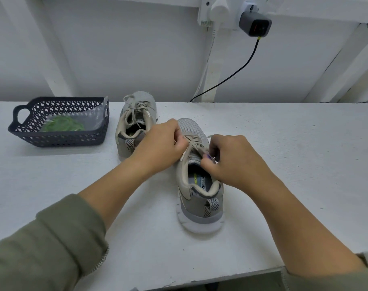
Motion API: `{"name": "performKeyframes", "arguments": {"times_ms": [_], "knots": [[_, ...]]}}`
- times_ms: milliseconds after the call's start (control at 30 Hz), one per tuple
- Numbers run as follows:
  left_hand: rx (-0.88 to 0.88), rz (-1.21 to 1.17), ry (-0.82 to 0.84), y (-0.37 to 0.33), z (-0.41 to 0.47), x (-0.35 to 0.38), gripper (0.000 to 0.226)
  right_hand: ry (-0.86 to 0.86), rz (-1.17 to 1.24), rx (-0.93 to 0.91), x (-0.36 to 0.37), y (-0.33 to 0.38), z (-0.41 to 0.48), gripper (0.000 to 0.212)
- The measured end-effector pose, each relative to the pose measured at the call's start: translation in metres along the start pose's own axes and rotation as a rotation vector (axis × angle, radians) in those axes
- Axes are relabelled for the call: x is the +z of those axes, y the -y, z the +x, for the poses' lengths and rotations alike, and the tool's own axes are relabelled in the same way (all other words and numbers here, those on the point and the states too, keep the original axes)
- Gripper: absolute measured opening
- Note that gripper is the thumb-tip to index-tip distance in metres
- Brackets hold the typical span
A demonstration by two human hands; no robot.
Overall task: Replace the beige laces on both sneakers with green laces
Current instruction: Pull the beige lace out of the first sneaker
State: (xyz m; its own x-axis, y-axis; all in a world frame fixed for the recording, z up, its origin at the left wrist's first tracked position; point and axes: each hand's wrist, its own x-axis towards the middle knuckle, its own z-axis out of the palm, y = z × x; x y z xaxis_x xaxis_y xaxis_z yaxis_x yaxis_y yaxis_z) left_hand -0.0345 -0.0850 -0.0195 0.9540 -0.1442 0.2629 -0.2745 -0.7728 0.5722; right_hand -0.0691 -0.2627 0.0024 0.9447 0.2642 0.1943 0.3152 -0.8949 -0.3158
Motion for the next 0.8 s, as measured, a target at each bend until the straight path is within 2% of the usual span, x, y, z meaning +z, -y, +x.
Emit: {"name": "performKeyframes", "arguments": {"times_ms": [67,133,233,300,367,433,467,533,600,633,700,767,800], "knots": [[0.061,-0.034,0.069,-0.001,0.003,-0.005,0.011,-0.010,-0.048,-0.002,0.002,0.002,0.000,0.021],[0.181,-0.032,0.211,-0.004,0.007,-0.016,0.023,-0.031,-0.069,0.002,0.004,0.003,-0.002,0.020],[0.282,0.074,0.287,-0.006,0.013,-0.024,0.018,-0.087,-0.059,0.031,0.006,0.005,-0.006,0.019],[0.280,0.307,0.160,-0.001,0.013,-0.021,0.017,-0.117,-0.052,0.059,0.008,0.004,-0.008,0.018],[0.213,0.670,-0.038,0.004,0.010,-0.019,0.018,-0.138,-0.023,0.074,0.010,0.002,-0.010,0.018],[0.131,0.840,-0.098,0.002,0.004,-0.017,0.025,-0.155,0.006,0.076,0.013,0.001,-0.011,0.018],[0.135,0.789,-0.066,-0.001,0.002,-0.016,0.032,-0.160,0.016,0.076,0.013,0.000,-0.011,0.018],[0.231,0.508,0.068,-0.007,0.006,-0.017,0.040,-0.164,0.042,0.082,0.014,0.000,-0.011,0.018],[0.321,0.354,0.181,-0.012,0.010,-0.020,0.028,-0.168,0.060,0.087,0.014,0.000,-0.012,0.018],[0.349,0.346,0.175,-0.010,0.010,-0.020,0.021,-0.170,0.064,0.088,0.015,0.000,-0.012,0.018],[0.342,0.414,0.048,-0.001,0.007,-0.019,0.012,-0.170,0.068,0.088,0.015,0.000,-0.012,0.018],[0.184,0.651,-0.137,0.006,0.004,-0.019,0.012,-0.169,0.080,0.095,0.015,-0.001,-0.012,0.017],[0.071,0.751,-0.180,0.007,0.003,-0.021,0.017,-0.173,0.091,0.098,0.016,-0.001,-0.012,0.017]]}}
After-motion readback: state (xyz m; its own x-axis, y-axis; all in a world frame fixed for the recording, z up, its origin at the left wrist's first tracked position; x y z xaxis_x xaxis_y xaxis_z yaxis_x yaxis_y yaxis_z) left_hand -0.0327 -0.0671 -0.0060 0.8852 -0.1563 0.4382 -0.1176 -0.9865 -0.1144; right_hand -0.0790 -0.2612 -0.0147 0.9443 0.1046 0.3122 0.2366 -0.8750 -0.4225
